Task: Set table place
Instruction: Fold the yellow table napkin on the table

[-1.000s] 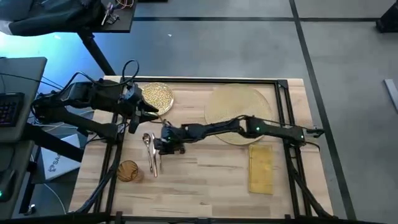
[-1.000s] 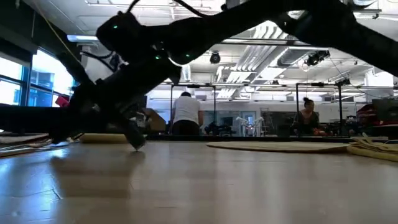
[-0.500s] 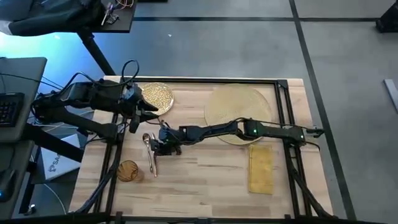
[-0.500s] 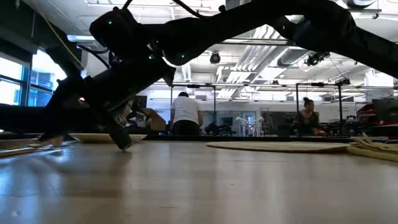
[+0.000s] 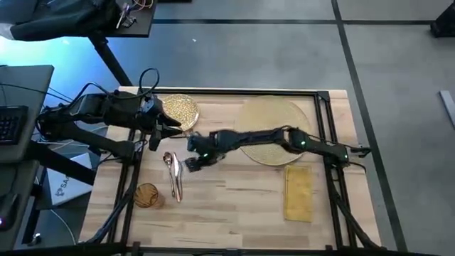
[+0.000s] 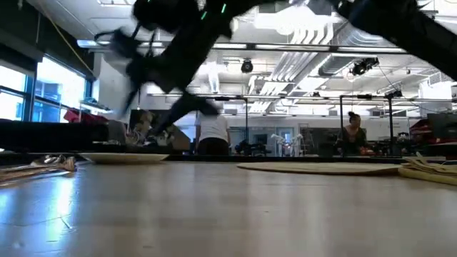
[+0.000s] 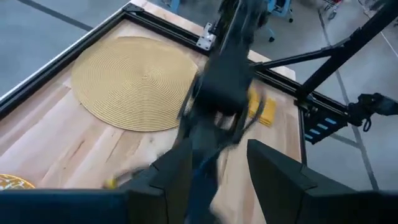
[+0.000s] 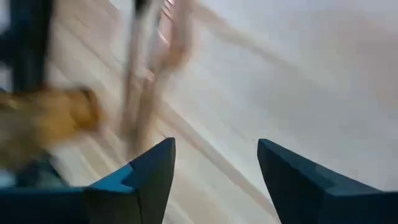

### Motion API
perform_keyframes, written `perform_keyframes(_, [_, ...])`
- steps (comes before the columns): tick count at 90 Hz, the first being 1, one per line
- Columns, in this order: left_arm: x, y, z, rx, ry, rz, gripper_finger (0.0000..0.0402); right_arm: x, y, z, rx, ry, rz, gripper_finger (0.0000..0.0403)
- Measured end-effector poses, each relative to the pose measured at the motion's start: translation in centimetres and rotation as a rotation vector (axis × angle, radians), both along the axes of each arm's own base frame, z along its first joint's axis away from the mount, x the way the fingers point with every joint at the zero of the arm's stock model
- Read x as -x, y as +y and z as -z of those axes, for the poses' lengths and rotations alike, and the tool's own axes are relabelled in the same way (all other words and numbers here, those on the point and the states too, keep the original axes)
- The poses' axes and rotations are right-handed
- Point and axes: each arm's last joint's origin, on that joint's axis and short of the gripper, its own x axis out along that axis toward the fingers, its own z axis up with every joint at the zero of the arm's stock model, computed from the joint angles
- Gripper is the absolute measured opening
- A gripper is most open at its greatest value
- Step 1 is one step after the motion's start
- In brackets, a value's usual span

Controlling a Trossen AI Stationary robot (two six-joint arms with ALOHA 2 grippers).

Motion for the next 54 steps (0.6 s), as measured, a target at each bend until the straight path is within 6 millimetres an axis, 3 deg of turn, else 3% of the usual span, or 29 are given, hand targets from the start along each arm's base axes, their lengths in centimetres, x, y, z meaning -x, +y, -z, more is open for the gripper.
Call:
perform_keyframes(10, [0.0, 0.0, 0.0, 0.0, 0.001, 0.0, 0.014, 4.3, 2.6, -3.4, 0.129, 0.194, -0.21, 0.0205])
perform_keyframes(17, [0.0, 0.0, 0.0, -0.002, 0.001, 0.001, 0.014, 7.0, 4.4, -4.6, 0.21, 0.346, -0.301, 0.0193])
perform_keyframes(30, [-0.3, 0.0, 0.1, -0.003, 0.01, 0.0, 0.014, 10.5, 7.3, -3.4, 0.172, 0.447, -0.338, 0.0166])
perform_keyframes(41, [-0.6, 0.0, 0.3, -0.004, 0.019, 0.0, 0.014, 16.1, 7.6, -2.8, 0.111, 0.632, -0.248, 0.0146])
perform_keyframes(54, [-1.3, -0.1, 0.6, 0.002, 0.042, 0.015, 0.014, 22.8, 5.9, -3.8, 0.054, 0.655, -0.048, 0.0138])
